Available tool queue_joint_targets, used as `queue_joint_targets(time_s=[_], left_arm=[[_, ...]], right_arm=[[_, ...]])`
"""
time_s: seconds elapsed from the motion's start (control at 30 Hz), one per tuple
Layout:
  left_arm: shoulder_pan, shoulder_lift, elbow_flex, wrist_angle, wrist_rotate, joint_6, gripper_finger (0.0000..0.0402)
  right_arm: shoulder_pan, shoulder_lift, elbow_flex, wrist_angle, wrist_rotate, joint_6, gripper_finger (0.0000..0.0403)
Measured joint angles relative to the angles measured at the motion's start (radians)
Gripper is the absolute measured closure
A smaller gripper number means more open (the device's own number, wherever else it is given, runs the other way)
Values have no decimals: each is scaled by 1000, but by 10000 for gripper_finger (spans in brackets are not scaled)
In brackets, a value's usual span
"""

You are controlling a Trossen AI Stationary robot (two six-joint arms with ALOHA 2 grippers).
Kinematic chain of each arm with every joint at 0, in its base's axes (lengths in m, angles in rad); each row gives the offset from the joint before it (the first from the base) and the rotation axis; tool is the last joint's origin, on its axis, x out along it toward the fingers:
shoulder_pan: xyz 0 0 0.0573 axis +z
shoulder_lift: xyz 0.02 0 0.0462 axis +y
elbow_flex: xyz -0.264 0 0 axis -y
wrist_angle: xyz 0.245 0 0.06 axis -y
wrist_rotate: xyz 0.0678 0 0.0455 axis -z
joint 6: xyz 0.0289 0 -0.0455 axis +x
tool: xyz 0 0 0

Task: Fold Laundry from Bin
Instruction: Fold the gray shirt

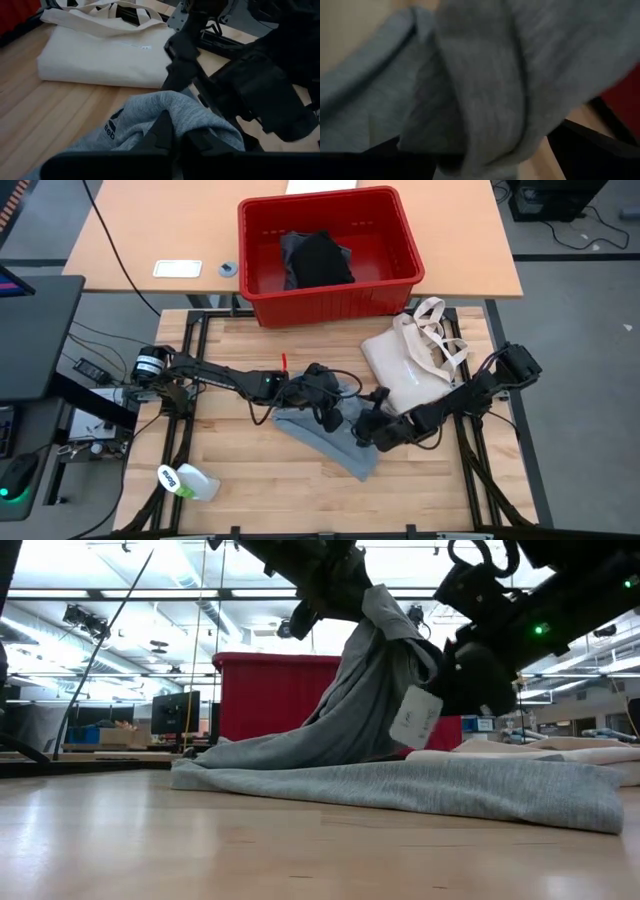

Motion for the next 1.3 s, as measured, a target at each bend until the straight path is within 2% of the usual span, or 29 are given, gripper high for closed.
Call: queue_joint_targets(time_s=[0.13, 0.4, 0.5, 0.6, 0.83, 0.9, 0.97, 1.07, 1.23, 1.3], left_arm=[[-1, 0, 0, -2, 0, -1, 388], [-16, 0, 0, -20, 1, -6, 388], [-16, 0, 0, -25, 1, -4, 388], [-16, -1, 0, -41, 2, -4, 388], [-5, -1, 0, -48, 3, -5, 388], [2, -1, 0, -48, 4, -5, 388], [10, -1, 0, -48, 4, -5, 388], [20, -1, 0, -48, 4, -5, 388], [33, -1, 0, -47, -1, -26, 388], [37, -1, 0, -47, -3, -29, 388]], right_arm=[[0, 0, 0, -41, 148, 11, 87], [-13, -6, 0, -241, 196, -37, 143], [-11, -37, 0, -283, 149, -71, 163], [-11, -92, 0, -389, 49, -58, 182], [16, -231, 22, -716, -168, 246, 182], [38, -269, 47, -731, -221, 306, 177], [74, -289, 72, -677, -227, 320, 173], [132, -268, 102, -596, -139, 313, 171], [184, -123, 165, -492, 153, 305, 170], [188, -43, 199, -466, 236, 255, 170]])
